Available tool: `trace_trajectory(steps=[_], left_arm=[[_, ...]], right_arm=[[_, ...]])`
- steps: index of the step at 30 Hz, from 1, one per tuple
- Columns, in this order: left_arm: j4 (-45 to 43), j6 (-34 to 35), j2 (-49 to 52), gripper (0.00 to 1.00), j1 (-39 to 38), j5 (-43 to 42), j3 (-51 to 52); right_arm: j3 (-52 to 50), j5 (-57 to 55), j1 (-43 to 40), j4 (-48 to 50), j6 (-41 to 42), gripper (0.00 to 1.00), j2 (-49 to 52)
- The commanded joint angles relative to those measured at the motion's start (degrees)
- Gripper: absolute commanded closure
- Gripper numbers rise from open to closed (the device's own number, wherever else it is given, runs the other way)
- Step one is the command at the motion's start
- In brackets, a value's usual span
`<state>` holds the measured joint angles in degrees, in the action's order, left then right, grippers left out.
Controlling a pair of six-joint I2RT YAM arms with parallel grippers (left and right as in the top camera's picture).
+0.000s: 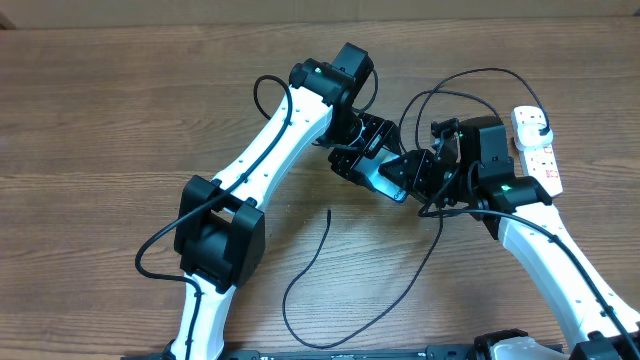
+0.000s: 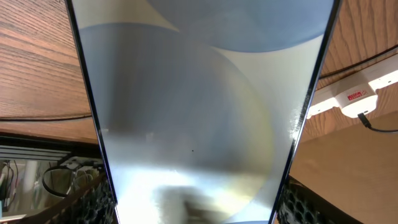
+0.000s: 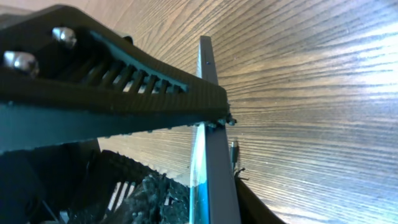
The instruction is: Plug charger to phone and switch on socket
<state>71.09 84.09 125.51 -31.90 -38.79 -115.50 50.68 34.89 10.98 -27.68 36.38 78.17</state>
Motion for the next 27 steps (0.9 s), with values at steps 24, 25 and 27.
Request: trace_trajectory(steps=[24,25,27], left_arm=[[0.0,1.2,-0.1,0.96,-0.4,-1.2,-1.6],[0.0,1.2,-0.1,0.96,-0.4,-1.2,-1.6],[0.0,1.2,-0.1,0.94,-0.4,-1.2,-1.6]], right_arm=[[1.1,-1.0,0.3,-0.1,-0.1,0.96,-0.3],[1.1,-1.0,0.3,-0.1,-0.1,0.96,-0.3],[1.1,-1.0,0.3,-0.2,-0.1,0.96,-0.3]])
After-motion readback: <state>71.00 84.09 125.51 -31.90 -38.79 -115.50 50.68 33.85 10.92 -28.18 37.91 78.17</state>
